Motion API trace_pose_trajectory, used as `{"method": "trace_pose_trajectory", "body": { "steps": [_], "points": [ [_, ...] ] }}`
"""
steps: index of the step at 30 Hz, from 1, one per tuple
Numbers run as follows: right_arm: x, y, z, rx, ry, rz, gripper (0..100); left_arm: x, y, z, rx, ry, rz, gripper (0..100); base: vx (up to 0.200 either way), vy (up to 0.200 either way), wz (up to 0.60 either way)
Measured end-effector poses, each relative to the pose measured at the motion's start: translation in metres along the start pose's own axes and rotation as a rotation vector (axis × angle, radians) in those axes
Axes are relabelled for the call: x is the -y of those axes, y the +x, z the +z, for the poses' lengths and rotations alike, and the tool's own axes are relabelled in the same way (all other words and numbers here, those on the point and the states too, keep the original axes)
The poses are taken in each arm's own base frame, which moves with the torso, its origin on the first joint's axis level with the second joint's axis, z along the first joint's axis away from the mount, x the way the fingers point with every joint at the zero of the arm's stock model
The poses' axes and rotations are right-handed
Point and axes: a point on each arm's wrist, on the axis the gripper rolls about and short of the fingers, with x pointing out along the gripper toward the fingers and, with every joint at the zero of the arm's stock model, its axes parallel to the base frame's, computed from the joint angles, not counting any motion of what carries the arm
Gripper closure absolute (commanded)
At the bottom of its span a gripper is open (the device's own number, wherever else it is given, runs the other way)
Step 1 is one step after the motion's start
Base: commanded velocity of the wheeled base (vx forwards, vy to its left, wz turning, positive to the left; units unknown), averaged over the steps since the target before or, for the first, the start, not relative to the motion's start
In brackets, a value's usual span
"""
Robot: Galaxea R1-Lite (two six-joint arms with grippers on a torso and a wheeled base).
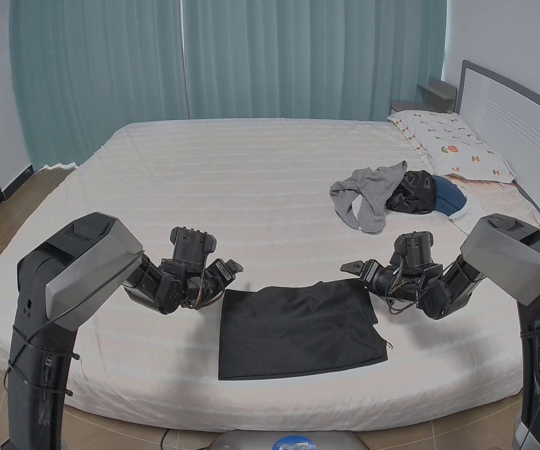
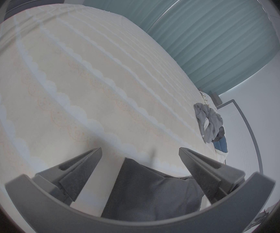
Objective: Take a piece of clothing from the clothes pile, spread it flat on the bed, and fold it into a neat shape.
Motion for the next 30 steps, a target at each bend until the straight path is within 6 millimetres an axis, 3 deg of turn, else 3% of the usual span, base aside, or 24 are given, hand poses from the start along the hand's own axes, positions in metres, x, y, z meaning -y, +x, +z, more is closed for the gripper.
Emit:
{"method": "trace_pose_trajectory", "body": {
  "steps": [19,20,30],
  "points": [
    [-0.011,0.004,-0.007,-0.009,-0.015,0.019,0,-0.002,0.013,-0.011,-0.012,0.012,0.011,0,0.0,0.0,0.0],
    [-0.011,0.004,-0.007,-0.009,-0.014,0.02,0,-0.002,0.013,-0.011,-0.013,0.012,0.012,100,0.0,0.0,0.0],
    [-0.011,0.004,-0.004,-0.001,-0.01,0.022,0,-0.004,0.015,-0.012,-0.015,0.011,0.02,100,0.0,0.0,0.0]
  ]
}}
